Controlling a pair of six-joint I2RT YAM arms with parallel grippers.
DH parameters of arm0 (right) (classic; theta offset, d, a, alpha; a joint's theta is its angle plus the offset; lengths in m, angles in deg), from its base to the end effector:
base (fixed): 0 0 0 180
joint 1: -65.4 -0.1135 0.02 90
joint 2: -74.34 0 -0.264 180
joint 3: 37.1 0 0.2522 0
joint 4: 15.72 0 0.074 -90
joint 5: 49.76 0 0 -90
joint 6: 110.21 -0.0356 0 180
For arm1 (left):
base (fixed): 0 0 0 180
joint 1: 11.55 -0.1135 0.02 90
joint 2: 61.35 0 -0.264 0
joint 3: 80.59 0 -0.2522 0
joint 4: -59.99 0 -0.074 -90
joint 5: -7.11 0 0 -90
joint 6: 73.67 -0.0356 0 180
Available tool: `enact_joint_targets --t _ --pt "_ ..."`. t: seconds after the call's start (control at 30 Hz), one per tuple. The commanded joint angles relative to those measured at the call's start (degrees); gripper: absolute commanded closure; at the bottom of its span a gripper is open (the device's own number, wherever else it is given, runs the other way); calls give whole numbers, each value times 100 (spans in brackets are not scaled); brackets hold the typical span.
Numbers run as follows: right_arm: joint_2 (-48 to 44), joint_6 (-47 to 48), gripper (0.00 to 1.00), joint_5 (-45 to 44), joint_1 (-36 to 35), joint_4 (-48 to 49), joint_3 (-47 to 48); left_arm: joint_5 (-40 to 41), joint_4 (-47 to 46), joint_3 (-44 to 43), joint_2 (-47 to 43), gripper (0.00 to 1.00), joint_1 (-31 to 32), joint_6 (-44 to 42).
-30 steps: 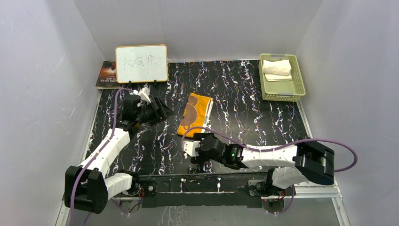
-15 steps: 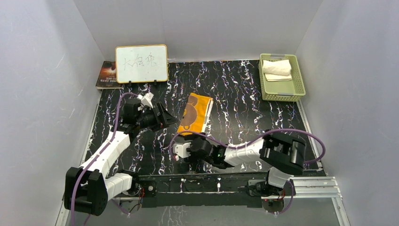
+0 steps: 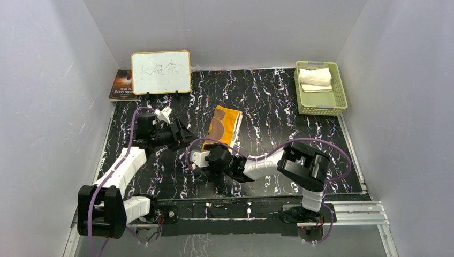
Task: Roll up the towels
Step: Roll the towel at the center of the board.
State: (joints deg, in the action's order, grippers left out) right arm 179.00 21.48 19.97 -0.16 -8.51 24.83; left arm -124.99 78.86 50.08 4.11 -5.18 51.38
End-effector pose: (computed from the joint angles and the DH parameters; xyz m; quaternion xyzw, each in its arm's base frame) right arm 0.1600 0.3222 0.1354 -0.6569 0.5839 -0.0599 0.4732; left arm 0.2308 -0.0498 0.2260 -0.0443 0.8431 -0.4504 0.2904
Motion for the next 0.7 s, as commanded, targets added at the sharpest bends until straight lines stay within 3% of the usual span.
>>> enact_joint_targets --t 0.0,0.1,0.3,0.67 --pt "33 -166 46 172 219 -252 286 -491 171 -109 57 27 -195 -169" --pt "29 -232 52 416 274 -623 437 -578 149 -87 121 26 -281 -193" --pt "-147 -872 78 1468 444 -1620 796 -703 276 -148 185 26 -483 -337" --pt "-785 -2441 96 4152 1025 -2878 1398 -695 465 -223 331 27 -654 -542"
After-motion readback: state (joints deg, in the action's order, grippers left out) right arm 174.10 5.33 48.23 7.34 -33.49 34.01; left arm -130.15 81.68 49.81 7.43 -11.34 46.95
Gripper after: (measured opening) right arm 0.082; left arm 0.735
